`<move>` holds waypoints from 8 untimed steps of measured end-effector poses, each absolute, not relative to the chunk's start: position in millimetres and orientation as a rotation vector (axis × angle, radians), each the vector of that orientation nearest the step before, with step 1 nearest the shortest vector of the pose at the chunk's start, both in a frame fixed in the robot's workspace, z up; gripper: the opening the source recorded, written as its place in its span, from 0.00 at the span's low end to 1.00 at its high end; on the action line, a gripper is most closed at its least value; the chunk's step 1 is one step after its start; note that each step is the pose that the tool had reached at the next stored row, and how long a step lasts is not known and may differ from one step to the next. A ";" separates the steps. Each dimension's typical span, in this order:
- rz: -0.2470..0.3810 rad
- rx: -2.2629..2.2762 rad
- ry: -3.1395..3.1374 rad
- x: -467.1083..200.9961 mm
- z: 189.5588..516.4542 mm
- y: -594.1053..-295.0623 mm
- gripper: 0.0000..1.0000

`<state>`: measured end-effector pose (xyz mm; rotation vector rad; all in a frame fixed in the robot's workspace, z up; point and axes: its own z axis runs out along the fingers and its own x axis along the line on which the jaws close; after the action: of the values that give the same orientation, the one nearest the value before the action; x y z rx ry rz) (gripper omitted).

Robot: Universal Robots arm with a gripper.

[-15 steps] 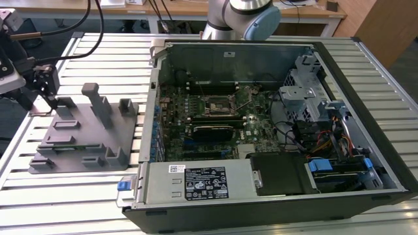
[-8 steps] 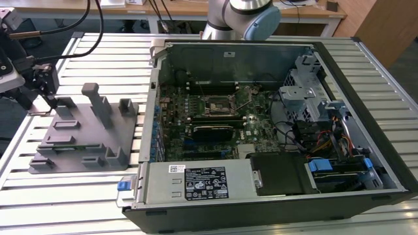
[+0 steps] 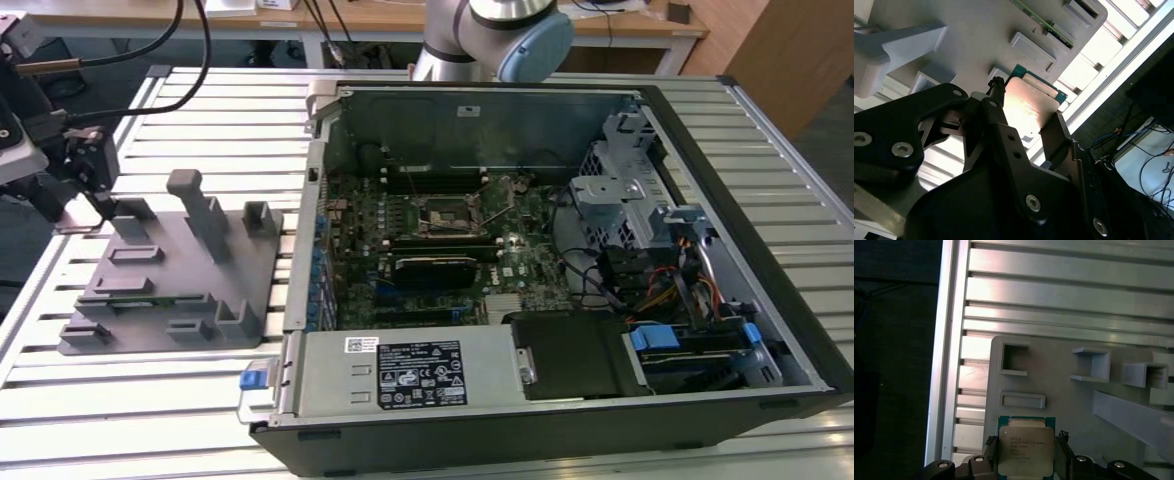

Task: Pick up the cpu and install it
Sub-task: 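Pick up the cpu and move it towards the insertion slot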

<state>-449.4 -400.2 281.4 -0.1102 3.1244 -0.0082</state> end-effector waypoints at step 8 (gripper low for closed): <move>-0.013 -0.110 3.124 -449.4 284.0 -399.8 0.54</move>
<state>-449.4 -399.8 284.0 -0.1103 3.1245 -0.0132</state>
